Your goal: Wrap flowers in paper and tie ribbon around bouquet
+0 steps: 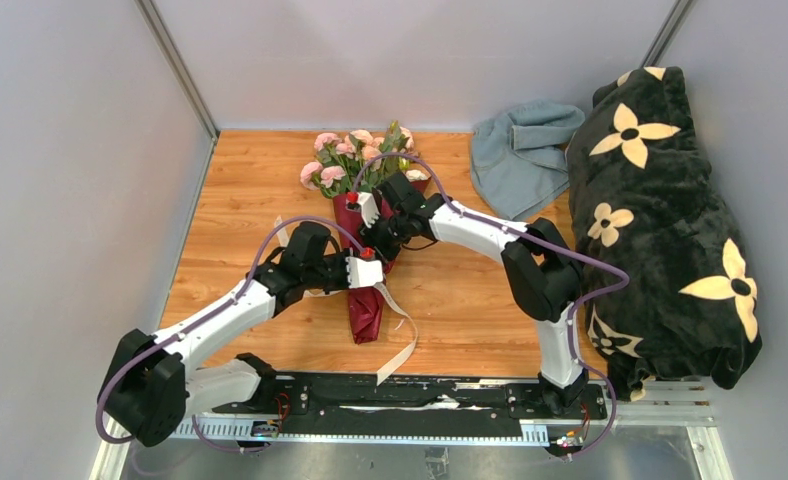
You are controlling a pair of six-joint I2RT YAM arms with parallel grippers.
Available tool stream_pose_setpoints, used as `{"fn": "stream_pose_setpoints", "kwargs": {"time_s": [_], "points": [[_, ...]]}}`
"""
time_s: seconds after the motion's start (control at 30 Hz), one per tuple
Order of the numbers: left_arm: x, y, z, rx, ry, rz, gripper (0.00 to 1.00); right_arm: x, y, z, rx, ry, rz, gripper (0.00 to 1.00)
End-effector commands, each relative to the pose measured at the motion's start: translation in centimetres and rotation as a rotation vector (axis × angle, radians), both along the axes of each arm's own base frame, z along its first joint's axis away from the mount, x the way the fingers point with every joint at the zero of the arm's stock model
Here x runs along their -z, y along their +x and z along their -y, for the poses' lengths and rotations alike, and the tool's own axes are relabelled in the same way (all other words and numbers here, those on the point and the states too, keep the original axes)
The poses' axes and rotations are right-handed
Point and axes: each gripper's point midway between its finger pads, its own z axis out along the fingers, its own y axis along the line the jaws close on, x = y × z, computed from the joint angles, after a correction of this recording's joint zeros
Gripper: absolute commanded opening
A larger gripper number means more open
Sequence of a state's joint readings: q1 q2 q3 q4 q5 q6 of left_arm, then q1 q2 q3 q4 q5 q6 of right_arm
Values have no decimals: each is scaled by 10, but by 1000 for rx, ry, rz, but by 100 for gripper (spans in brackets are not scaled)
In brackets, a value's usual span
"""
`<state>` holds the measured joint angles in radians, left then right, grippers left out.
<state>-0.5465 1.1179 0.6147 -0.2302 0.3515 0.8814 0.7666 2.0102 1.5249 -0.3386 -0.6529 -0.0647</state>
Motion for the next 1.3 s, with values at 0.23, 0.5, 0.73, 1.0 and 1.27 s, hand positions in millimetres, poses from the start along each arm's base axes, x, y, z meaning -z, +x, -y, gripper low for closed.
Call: {"fn": "stream_pose_setpoints", "kwargs": {"time_s": [0.23, 0.5, 0.73, 1.0, 1.27], "points": [[16, 1, 6, 153, 70, 85, 33, -26, -7, 2, 13, 89, -118, 0], [27, -1, 14, 207, 77, 92, 34, -30, -6, 10, 49, 123, -162, 0], [30, -2, 23, 220, 69, 108, 33, -30, -6, 8, 47, 136, -169, 0], [12, 6, 36, 186, 33, 166, 31, -34, -7, 8, 40, 144, -163, 0], [24, 7, 28, 201, 92, 205, 24, -34, -6, 9, 42, 145, -159, 0]]}}
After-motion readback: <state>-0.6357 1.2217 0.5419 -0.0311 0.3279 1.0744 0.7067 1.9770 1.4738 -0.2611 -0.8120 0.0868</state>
